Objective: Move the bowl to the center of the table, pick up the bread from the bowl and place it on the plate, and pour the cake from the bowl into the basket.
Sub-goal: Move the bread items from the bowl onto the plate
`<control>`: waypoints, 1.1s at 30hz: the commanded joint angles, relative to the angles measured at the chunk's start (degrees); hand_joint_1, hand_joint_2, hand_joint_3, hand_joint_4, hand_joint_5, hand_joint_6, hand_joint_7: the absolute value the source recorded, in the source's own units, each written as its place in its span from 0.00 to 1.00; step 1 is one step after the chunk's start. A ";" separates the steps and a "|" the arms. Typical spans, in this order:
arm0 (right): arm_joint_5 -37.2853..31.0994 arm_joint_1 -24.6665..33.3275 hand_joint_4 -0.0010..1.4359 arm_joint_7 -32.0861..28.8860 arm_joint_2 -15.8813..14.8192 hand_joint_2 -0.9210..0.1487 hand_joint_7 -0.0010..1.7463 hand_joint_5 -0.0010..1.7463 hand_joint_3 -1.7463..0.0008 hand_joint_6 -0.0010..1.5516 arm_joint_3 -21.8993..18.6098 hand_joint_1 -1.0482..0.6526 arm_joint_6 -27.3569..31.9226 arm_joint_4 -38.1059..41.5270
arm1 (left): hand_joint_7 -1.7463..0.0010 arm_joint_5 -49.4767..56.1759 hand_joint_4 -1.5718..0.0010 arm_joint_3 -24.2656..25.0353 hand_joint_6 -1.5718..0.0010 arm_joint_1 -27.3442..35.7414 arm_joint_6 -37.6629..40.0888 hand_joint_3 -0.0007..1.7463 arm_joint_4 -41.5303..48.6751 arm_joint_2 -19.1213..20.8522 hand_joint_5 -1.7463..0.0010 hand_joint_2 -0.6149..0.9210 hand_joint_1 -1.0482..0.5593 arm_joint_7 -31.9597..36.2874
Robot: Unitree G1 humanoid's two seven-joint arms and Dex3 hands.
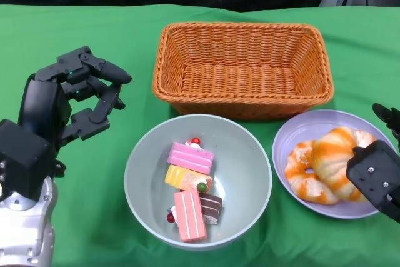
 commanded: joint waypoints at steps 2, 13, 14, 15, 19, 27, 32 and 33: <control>0.11 0.98 0.39 -1.61 0.29 0.00 0.02 0.03 0.92 0.33 -0.97 0.30 -0.84 -2.08 | 0.40 0.00 0.51 0.28 0.47 0.15 -0.35 0.44 0.29 1.13 0.20 0.85 0.63 -0.45; 0.35 2.95 0.44 -0.73 0.18 0.00 0.02 0.04 0.91 0.36 -1.34 0.30 -0.58 -5.98 | 0.40 -0.83 0.51 0.43 0.47 -0.04 -0.73 0.44 0.90 1.01 0.20 0.85 0.62 -1.42; 0.61 3.12 0.44 -0.46 0.24 0.00 0.02 0.04 0.91 0.36 -1.51 0.30 -0.38 -6.31 | 0.40 -0.52 0.51 0.41 0.47 -0.06 -0.76 0.44 1.00 1.10 0.20 0.85 0.62 -1.21; 0.80 3.26 0.44 -0.23 0.28 0.00 0.02 0.03 0.92 0.36 -1.63 0.30 -0.23 -6.59 | 0.40 -0.26 0.51 0.40 0.47 -0.08 -0.76 0.44 1.05 1.17 0.20 0.85 0.62 -1.03; 1.00 3.46 0.44 0.12 0.35 0.00 0.02 0.03 0.92 0.36 -1.78 0.31 0.00 -7.03 | 0.40 0.05 0.51 0.42 0.47 -0.11 -0.78 0.44 1.12 1.23 0.20 0.85 0.62 -0.86; 2.40 4.43 0.45 -1.63 1.37 0.00 0.02 0.03 0.93 0.37 -2.88 0.32 -3.95 -8.66 | 0.40 -0.15 0.50 0.38 0.47 0.05 -0.85 0.45 0.71 1.21 0.20 0.85 0.62 -1.20; 8.03 6.10 0.45 0.81 2.40 0.00 0.01 0.02 0.92 0.38 -4.68 0.31 -9.02 -14.80 | 0.40 -0.64 0.50 0.42 0.47 -0.13 -0.85 0.44 1.07 1.01 0.20 0.85 0.62 -1.43; 10.67 6.65 0.45 1.75 2.80 0.00 0.01 0.02 0.92 0.38 -5.14 0.32 -11.70 -15.60 | 0.40 -0.66 0.50 0.40 0.47 -0.11 -0.71 0.43 0.96 0.98 0.20 0.85 0.62 -1.40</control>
